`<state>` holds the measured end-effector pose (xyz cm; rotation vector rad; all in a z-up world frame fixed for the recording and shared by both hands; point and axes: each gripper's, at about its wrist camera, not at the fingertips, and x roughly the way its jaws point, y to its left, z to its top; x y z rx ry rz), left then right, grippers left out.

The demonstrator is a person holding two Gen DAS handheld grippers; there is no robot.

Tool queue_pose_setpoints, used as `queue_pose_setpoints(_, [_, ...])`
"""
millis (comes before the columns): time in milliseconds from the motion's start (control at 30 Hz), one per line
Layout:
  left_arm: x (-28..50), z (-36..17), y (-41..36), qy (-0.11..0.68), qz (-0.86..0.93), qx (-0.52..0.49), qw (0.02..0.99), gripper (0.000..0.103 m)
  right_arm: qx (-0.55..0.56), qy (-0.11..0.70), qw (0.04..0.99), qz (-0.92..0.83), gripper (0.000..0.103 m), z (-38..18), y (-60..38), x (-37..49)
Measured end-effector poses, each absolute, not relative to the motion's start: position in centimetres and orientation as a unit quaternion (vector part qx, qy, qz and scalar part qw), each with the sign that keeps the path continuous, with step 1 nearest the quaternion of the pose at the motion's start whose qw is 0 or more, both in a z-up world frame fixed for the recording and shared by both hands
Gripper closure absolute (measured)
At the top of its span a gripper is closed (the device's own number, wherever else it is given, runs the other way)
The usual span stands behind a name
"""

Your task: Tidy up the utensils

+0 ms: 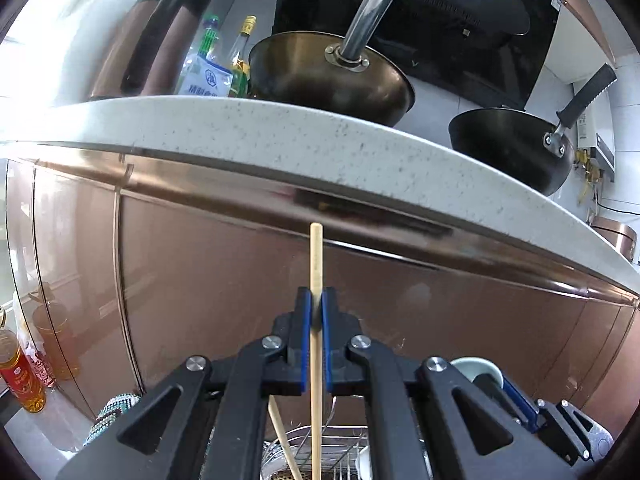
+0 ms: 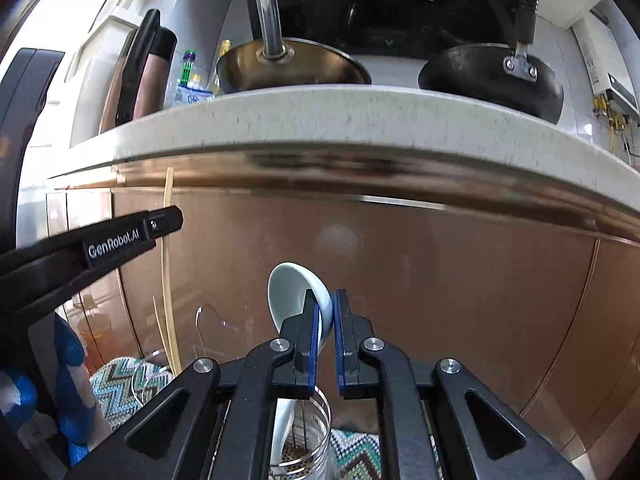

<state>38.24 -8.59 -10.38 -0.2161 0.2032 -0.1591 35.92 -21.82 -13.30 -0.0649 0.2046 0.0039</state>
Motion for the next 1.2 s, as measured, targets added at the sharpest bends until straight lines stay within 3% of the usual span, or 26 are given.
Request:
queue_pose_setpoints(133, [37.6,-10.5,-8.3,0.101,-0.077,-0.102,0.987,0.095,-0.029,0.106,0.994,0.0,0.091,-13.5,-21.9,35.4])
queue_pose_setpoints(200, [37.1,-10.1,-7.9,0.102,-0.077,-0.105,0.986,0.079,-0.028,0.101,0.994,-0.002,0.079,-13.2,-21.9,35.0])
queue_pose_setpoints(267, [36.4,-9.6,-7.5,0.097,-0.072,-0.105,0.987,0.072,-0.029,0.095,0.995,-0.005,0.077,-12.6,-22.0,34.3])
queue_pose_setpoints(700, [28.4,-2.8,-3.6,0.065,-0.052,-0.068,0.994,0.064,-0.025,0.072,0.997,-0.022,0.075,-6.5,-22.8,26.7])
queue_pose_setpoints(1200, [16.2,1.9,2.7,0.064,-0.005,-0.031,0.997,0.063,-0.007,0.046,0.998,-0.035,0.072,-0.4,-24.4,13.1])
